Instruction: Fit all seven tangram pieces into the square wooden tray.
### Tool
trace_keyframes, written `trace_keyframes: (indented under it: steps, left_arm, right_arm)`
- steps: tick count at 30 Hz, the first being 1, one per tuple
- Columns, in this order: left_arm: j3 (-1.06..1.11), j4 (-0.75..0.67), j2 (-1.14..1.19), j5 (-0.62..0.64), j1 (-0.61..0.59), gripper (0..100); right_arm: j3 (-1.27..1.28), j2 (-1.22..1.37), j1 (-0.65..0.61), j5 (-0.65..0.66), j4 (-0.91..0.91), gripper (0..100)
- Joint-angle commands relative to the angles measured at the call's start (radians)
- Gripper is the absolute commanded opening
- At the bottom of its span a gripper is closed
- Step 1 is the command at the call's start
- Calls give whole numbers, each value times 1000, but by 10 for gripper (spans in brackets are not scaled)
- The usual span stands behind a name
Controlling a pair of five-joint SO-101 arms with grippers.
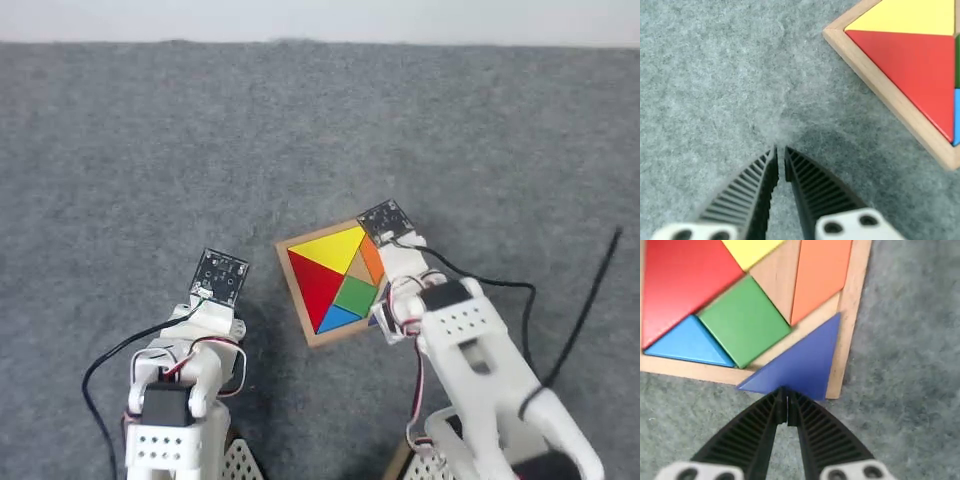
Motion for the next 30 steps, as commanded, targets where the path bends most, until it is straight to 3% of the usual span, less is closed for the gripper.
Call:
trace_keyframes:
  steps: [1, 14, 19, 24, 30]
  left_arm:
    - [-10, 3, -17, -8, -5, 22]
    - [-10, 3, -17, -8, -5, 22]
    - [-10, 3, -17, -8, -5, 22]
    - [-10, 3, -17, -8, -5, 22]
    - [-10, 3, -17, -8, -5, 22]
  right_arm:
    - [-89, 96, 12, 12, -50, 6]
    - [-138, 130, 18, 3, -85, 6]
    - [-34, -125, 22, -21, -81, 6]
    - [130, -435, 133, -20, -77, 6]
    - [226, -765, 197, 11, 58, 6]
